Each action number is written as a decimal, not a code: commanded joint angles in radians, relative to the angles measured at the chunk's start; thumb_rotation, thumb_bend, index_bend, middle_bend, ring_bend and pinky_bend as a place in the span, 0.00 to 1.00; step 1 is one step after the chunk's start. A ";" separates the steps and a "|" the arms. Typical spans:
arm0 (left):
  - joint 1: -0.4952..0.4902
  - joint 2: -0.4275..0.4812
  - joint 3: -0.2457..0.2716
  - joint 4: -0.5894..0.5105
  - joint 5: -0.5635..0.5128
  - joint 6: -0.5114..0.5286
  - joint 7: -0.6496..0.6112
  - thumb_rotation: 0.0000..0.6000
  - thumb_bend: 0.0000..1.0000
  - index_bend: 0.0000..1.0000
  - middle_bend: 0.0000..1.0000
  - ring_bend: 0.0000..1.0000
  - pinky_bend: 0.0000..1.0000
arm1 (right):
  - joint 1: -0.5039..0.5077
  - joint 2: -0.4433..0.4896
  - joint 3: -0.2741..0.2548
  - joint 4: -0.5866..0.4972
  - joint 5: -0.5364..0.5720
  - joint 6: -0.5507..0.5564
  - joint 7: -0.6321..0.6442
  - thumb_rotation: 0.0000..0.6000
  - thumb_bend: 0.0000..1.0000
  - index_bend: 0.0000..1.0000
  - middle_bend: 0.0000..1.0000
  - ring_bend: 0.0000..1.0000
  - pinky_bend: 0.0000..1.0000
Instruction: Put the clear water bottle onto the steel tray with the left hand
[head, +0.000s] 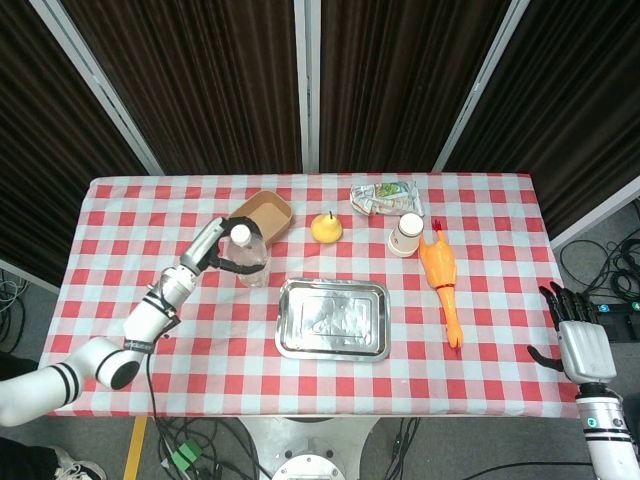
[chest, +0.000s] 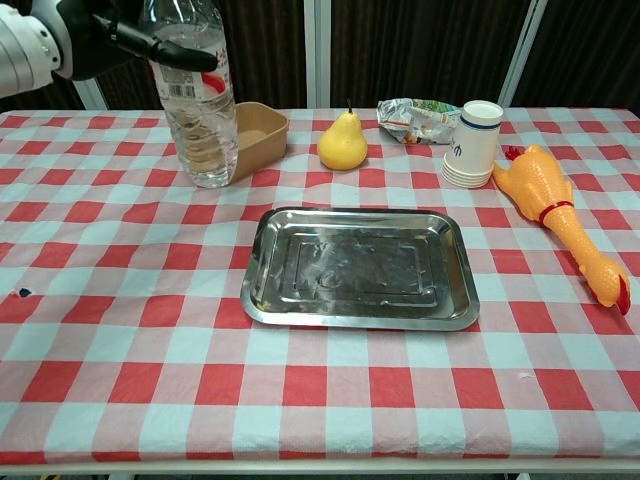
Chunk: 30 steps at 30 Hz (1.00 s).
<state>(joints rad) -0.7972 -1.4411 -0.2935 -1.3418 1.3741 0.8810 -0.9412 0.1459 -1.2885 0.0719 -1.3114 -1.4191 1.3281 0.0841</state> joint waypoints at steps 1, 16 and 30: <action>-0.036 0.036 -0.068 -0.049 0.037 0.058 -0.007 1.00 0.21 0.57 0.63 0.47 0.48 | 0.001 -0.001 0.000 0.000 0.000 -0.001 -0.003 1.00 0.11 0.00 0.00 0.00 0.00; -0.111 -0.093 -0.036 0.023 -0.008 -0.052 -0.060 1.00 0.21 0.56 0.63 0.47 0.48 | 0.001 -0.009 0.000 0.012 0.008 -0.009 -0.009 1.00 0.11 0.00 0.00 0.00 0.00; -0.051 0.059 0.006 0.085 -0.016 -0.065 -0.051 1.00 0.21 0.55 0.63 0.47 0.48 | -0.001 -0.006 0.004 0.020 0.009 -0.005 0.012 1.00 0.11 0.00 0.00 0.00 0.00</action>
<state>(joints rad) -0.8582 -1.3840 -0.2936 -1.2433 1.3559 0.8157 -0.9837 0.1456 -1.2941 0.0758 -1.2907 -1.4096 1.3231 0.0960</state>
